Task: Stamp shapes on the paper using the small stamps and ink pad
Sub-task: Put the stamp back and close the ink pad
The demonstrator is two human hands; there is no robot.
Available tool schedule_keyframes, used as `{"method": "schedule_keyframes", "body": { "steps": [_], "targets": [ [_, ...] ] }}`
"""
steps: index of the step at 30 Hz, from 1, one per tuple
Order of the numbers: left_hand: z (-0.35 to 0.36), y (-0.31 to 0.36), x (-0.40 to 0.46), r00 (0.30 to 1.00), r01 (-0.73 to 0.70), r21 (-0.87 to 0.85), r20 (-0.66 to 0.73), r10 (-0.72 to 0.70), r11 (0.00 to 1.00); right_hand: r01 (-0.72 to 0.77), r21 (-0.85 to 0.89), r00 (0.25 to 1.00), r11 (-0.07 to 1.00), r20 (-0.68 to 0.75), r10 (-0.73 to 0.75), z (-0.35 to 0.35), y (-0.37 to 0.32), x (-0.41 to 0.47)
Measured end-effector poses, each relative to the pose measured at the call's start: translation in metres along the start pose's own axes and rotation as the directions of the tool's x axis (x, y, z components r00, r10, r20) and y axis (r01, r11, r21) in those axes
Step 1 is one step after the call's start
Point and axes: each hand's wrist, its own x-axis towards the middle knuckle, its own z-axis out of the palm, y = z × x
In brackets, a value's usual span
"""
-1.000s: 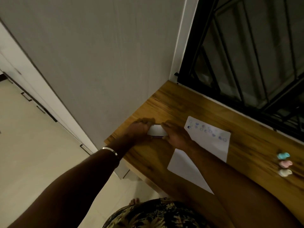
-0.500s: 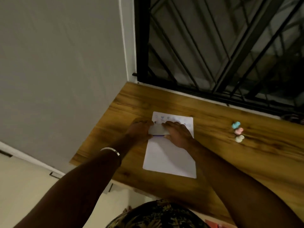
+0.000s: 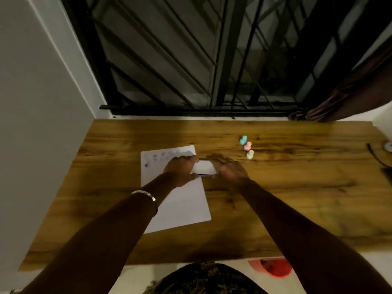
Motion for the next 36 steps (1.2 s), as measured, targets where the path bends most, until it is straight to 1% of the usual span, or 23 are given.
{"method": "schedule_keyframes", "body": {
  "steps": [3,6,10,14,17,21,23,25,27,28,29,32,34,36],
  "targets": [
    [0.007,0.026,0.023,0.999,-0.033,-0.033,0.042,0.034,0.999,-0.085,-0.025,0.996,0.996,0.003,0.085,-0.002,0.030,-0.013],
    [0.015,0.049,0.047,0.992,-0.108,-0.045,0.054,0.110,0.993,-0.159,-0.010,0.987,0.987,-0.003,0.159,-0.004,0.058,-0.025],
    [0.025,0.072,0.075,0.984,-0.168,0.008,0.069,0.167,0.986,-0.202,0.028,0.979,0.979,-0.030,0.203,-0.001,0.087,-0.035],
    [0.035,0.082,0.096,0.978,-0.188,-0.002,0.091,0.188,0.982,-0.245,0.037,0.969,0.969,-0.034,0.246,0.002,0.106,-0.032],
    [0.039,0.080,0.110,0.971,-0.212,0.002,0.110,0.210,0.977,-0.252,0.068,0.964,0.965,-0.065,0.257,0.005,0.112,-0.026],
    [0.041,0.074,0.127,0.959,-0.239,0.012,0.158,0.234,0.971,-0.212,0.146,0.966,0.966,-0.118,0.229,0.011,0.108,-0.018],
    [0.040,0.072,0.137,0.960,-0.239,0.034,0.161,0.231,0.970,-0.215,0.202,0.961,0.955,-0.133,0.244,0.015,0.103,-0.013],
    [0.038,0.067,0.149,0.952,-0.244,0.061,0.204,0.227,0.968,-0.230,0.243,0.947,0.942,-0.168,0.275,0.018,0.097,-0.008],
    [0.033,0.061,0.157,0.917,-0.323,0.176,0.299,0.262,0.930,-0.253,0.239,0.934,0.937,-0.193,0.302,0.022,0.091,-0.004],
    [0.033,0.059,0.162,0.894,-0.374,0.182,0.331,0.302,0.909,-0.273,0.224,0.927,0.936,-0.201,0.318,0.024,0.089,-0.002],
    [0.034,0.057,0.166,0.886,-0.401,0.171,0.324,0.333,0.900,-0.293,0.207,0.919,0.933,-0.208,0.335,0.026,0.086,0.000],
    [0.031,0.057,0.178,0.891,-0.398,0.133,0.291,0.348,0.908,-0.331,0.169,0.905,0.928,-0.223,0.363,0.032,0.084,0.003],
    [0.026,0.062,0.181,0.898,-0.352,0.033,0.295,0.327,0.935,-0.341,0.159,0.901,0.927,-0.226,0.370,0.035,0.084,0.002],
    [0.022,0.067,0.182,0.889,-0.381,0.024,0.285,0.359,0.924,-0.342,0.154,0.901,0.927,-0.226,0.370,0.037,0.085,0.002]
  ]
}}
